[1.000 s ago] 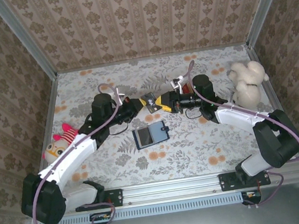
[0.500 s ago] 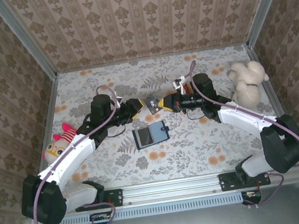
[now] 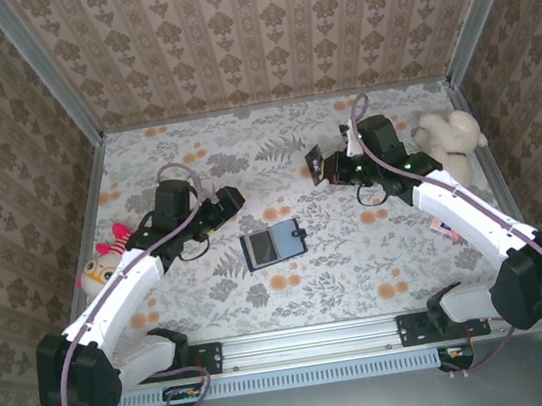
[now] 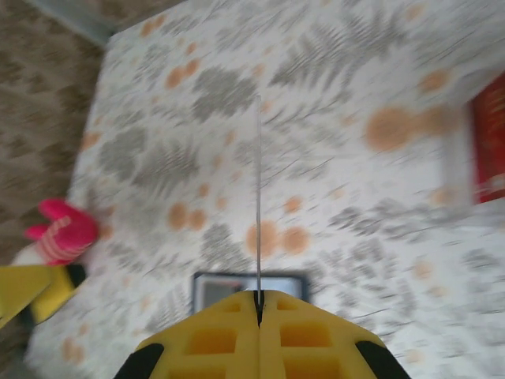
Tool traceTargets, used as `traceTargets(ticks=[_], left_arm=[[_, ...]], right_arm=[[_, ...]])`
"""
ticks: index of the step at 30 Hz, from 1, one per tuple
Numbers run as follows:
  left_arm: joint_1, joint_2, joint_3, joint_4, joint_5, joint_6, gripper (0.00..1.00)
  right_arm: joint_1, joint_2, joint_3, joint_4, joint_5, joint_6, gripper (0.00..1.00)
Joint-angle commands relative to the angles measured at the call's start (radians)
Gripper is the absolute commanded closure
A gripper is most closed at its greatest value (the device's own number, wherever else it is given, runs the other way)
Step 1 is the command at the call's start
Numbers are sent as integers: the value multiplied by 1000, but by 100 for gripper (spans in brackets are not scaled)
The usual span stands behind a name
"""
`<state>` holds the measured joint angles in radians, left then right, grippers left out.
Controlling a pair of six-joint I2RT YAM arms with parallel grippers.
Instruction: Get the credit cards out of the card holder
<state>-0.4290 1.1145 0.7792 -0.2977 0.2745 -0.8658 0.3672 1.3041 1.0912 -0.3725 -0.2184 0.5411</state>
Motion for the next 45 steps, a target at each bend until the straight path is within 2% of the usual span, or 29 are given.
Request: traceTargets(ticks=[1, 5, 9, 15, 22, 31, 45], left_arm=[[10, 3, 0, -54, -61, 51, 0], [10, 11, 2, -55, -91, 53, 0], [13, 11, -21, -53, -128, 34, 0], [14, 23, -19, -55, -122, 23, 0], [15, 66, 2, -46, -95, 18, 0], [15, 128, 26, -30, -60, 13, 0], [19, 150, 40, -50, -51, 41, 0]], right_arm=[[-22, -13, 46, -131, 246, -171, 100], [-69, 51, 95, -154, 316, -258, 100], [-106, 139, 136, -138, 329, -321, 100], [-151, 268, 213, -126, 341, -371, 100], [-205, 382, 266, -116, 278, -399, 100], [-244, 462, 286, -137, 191, -426, 100], [-244, 507, 291, -192, 246, -420, 99]])
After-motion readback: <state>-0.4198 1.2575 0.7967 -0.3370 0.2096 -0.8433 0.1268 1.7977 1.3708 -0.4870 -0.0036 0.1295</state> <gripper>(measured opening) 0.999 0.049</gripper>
